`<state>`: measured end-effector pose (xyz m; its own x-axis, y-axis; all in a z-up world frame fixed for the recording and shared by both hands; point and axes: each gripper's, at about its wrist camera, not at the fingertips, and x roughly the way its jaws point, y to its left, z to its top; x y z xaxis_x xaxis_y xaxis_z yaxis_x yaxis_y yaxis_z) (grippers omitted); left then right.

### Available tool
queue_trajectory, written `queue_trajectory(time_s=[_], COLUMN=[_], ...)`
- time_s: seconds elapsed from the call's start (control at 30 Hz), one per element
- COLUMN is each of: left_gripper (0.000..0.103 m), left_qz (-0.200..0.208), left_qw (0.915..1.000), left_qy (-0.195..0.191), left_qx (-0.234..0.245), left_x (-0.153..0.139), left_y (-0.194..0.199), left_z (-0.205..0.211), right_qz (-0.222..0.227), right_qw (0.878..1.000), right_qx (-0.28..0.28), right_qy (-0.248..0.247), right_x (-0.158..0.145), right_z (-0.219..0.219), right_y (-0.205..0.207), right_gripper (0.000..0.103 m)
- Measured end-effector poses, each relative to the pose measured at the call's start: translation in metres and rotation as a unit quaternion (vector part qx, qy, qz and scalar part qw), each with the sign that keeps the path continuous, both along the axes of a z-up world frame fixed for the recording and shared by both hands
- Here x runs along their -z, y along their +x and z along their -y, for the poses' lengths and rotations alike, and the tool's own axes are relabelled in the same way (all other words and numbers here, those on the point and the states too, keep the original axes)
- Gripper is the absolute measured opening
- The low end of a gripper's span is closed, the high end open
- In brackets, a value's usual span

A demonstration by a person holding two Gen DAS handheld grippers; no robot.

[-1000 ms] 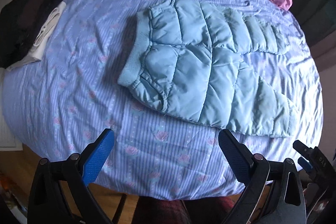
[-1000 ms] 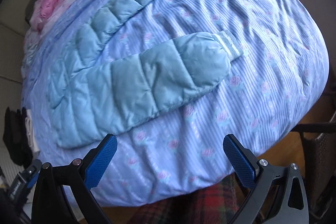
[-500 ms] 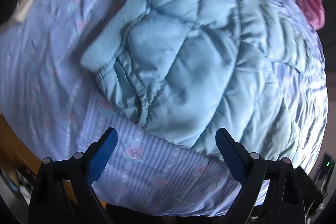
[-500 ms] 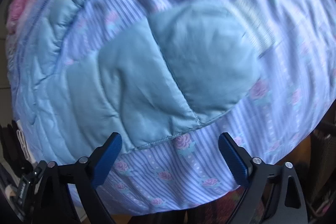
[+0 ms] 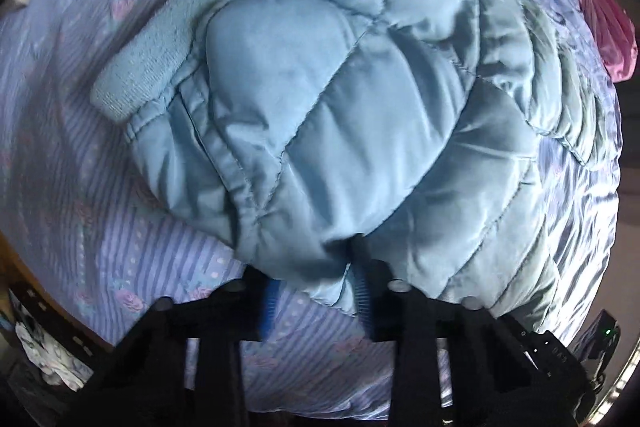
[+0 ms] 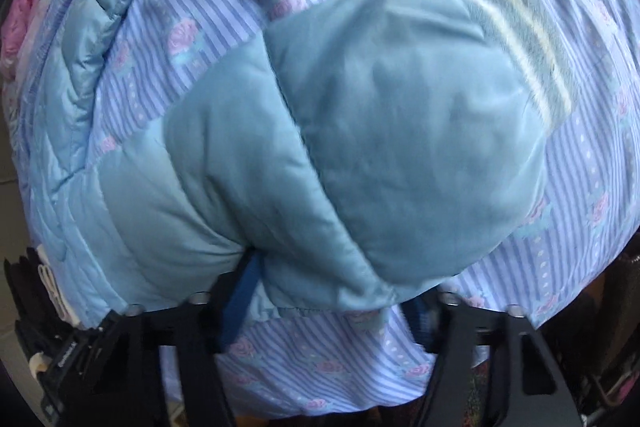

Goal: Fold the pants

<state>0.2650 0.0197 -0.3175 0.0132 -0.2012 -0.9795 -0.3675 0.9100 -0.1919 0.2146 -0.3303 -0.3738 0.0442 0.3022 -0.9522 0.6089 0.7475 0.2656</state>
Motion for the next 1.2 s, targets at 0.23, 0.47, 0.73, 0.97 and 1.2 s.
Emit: queue_trajectory(time_s=[0.23,0.47,0.73,0.97,1.2], left_gripper=[0.015,0.012,0.012,0.012,0.012], left_qz=[0.04,0.101,0.16,0.166,0.14], left_qw=[0.9989,0.994,0.9861,0.9854,0.9892], left_qy=[0.0,0.002,0.012,0.022,0.041], left_qx=[0.024,0.042,0.044,0.027,0.017], left_x=[-0.04,-0.084,-0.14,-0.151,-0.128], left_y=[-0.008,-0.017,0.015,0.073,0.135], left_z=[-0.006,0.001,0.005,0.007,0.011], right_qz=[0.062,0.138,0.214,0.219,0.186], right_qw=[0.997,0.988,0.975,0.974,0.98], right_qx=[-0.051,-0.069,-0.056,-0.051,-0.061], right_qy=[-0.002,-0.002,-0.018,-0.029,-0.038], right_x=[-0.043,-0.117,-0.196,-0.206,-0.19], right_z=[0.009,0.007,0.002,0.004,0.007], right_y=[0.023,0.025,0.043,0.094,0.173], right_gripper=[0.013,0.012,0.012,0.012,0.012])
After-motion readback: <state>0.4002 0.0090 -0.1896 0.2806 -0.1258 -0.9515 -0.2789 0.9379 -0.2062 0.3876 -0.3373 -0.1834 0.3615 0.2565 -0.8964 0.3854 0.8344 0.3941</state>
